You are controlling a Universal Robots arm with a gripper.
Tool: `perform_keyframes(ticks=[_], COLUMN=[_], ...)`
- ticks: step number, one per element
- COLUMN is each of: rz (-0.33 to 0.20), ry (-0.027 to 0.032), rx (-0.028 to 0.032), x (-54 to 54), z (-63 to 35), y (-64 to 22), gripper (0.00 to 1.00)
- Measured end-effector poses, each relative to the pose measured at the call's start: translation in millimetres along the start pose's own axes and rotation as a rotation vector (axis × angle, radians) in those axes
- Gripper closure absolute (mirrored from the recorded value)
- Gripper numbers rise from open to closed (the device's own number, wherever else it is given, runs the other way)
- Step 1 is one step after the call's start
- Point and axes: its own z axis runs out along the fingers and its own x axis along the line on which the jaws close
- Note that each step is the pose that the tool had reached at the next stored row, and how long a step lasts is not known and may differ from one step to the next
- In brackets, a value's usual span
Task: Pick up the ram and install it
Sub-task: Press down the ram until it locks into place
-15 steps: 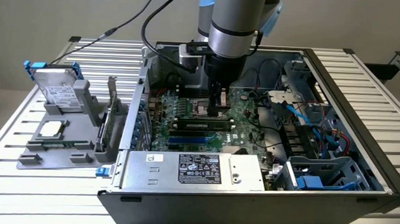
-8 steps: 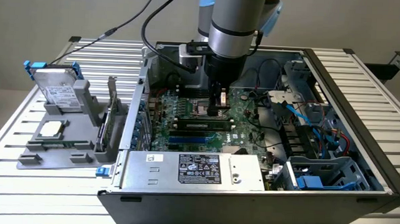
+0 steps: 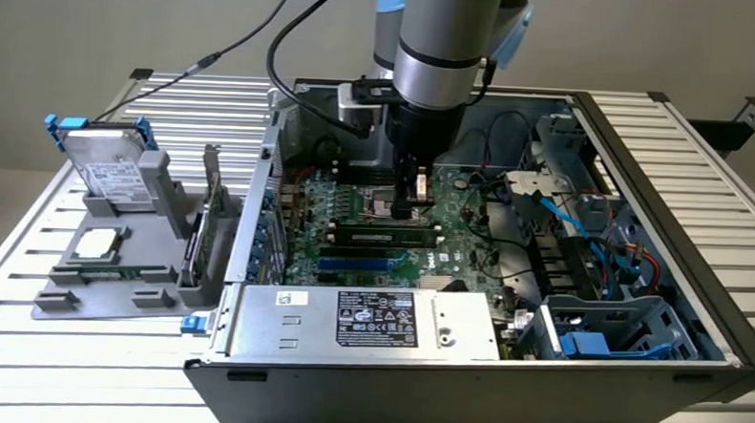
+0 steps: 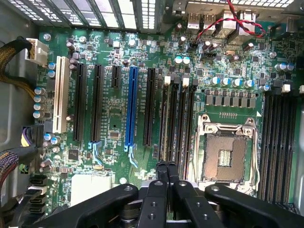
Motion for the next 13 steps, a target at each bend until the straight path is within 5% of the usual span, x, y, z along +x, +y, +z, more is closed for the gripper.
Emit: perform_keyframes(ticks=[13], rz=[0.000], ry=[-0.0002], rx=[0.0003], x=[0.9], z=[6.7], y=[-14.9], gripper=[0.90])
